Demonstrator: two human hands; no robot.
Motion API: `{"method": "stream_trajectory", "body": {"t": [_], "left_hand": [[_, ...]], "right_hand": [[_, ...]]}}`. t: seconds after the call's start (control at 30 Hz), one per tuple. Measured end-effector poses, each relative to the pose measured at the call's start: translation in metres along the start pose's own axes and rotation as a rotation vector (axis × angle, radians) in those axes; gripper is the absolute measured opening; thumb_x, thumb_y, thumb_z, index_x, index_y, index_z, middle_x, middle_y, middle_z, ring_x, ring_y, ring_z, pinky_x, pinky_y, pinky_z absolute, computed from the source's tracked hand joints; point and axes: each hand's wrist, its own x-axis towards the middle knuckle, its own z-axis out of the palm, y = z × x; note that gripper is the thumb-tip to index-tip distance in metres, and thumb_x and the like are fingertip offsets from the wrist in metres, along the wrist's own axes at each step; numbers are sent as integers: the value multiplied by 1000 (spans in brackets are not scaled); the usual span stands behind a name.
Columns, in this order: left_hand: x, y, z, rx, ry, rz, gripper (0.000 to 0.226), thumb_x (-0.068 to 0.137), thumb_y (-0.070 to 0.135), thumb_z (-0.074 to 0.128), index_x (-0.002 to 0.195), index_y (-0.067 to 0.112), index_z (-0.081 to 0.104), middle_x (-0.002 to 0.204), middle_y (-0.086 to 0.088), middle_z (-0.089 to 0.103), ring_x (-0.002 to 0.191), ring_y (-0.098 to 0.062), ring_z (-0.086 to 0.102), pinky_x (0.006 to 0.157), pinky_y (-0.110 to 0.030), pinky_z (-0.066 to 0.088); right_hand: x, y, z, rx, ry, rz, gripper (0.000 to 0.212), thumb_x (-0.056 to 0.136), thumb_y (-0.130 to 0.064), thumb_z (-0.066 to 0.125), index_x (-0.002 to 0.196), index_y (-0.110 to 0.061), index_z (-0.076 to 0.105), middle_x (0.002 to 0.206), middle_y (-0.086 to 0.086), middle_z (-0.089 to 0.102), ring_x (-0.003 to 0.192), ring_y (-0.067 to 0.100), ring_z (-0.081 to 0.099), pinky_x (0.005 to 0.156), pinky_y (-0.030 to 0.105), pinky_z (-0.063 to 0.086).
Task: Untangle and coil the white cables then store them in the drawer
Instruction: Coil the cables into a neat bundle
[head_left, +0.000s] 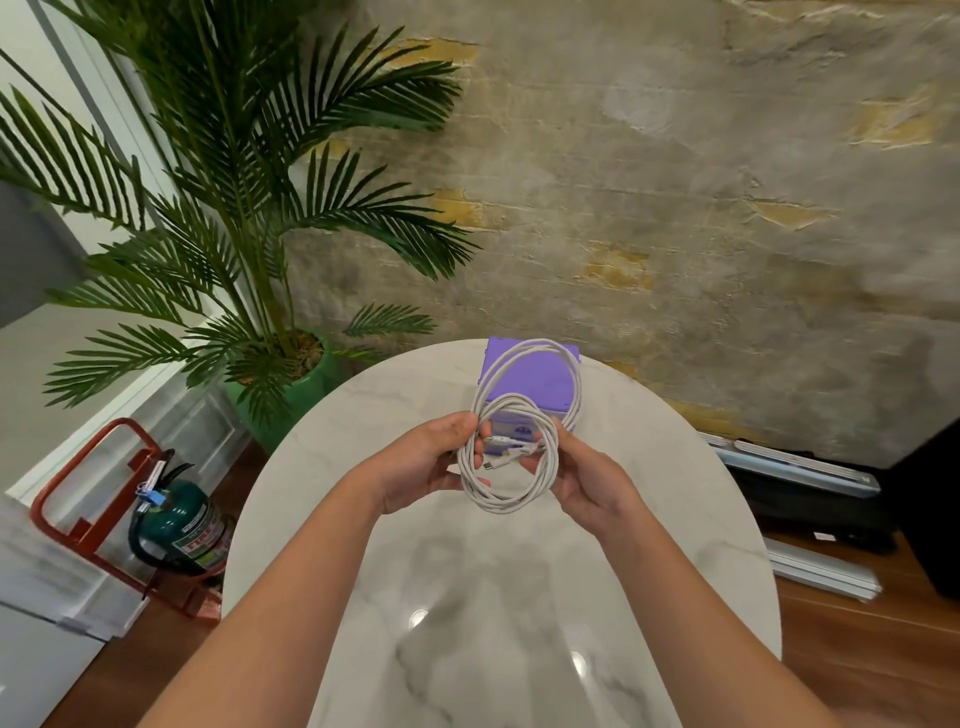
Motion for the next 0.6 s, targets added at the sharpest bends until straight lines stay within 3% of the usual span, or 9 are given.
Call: {"method": "stream_trajectory", "body": {"t": [0.1,0.17,0.27,0.37,0.43,0.5,0.6], "left_hand": [[2,-3,1,-19,33,13,25,103,31,39,104,14,57,91,-8,54,78,-14,53,63,-24,55],[3,-4,0,4,36,19,25,103,31,39,107,15,57,95,-10,53,80,-14,53,67,-25,55],[3,-2,1,79,32,30,25,103,33,37,95,18,56,82,-2,53,72,-9,53,68,-23,52],[4,-1,4,145,68,57,26,104,31,37,92,18,55,77,1,51,68,-8,51,62,-20,51],[4,0,4,212,101,75,26,104,31,37,91,18,56,76,2,51,66,-7,50,61,-19,50],[4,1,4,273,127,97,27,104,31,36,92,18,56,76,3,51,66,-7,50,63,-20,50],[7,3,6,351,148,123,25,104,28,37,94,16,56,78,2,49,70,-10,50,70,-27,54]], "right_hand": [[-4,0,7,42,2,50,19,94,-12,58,96,5,68,92,15,65,73,21,69,60,29,60],[-7,-2,9,39,-26,84,17,91,-12,61,98,2,68,89,13,66,68,18,69,59,28,60],[-8,-4,8,-57,-68,140,25,79,-16,67,100,0,68,85,11,68,69,20,69,62,32,60],[-9,-6,5,-66,-89,169,36,95,-30,56,105,2,67,88,12,69,76,25,68,70,37,60],[-11,-11,5,-38,-117,192,50,95,-45,52,101,2,68,84,13,70,74,26,68,70,36,59],[-14,-16,8,-84,-152,186,53,88,-47,61,106,3,67,85,13,67,74,25,66,73,35,57],[-13,-13,13,-367,-196,140,67,73,-29,80,120,12,56,96,17,57,75,21,63,74,30,54]]}}
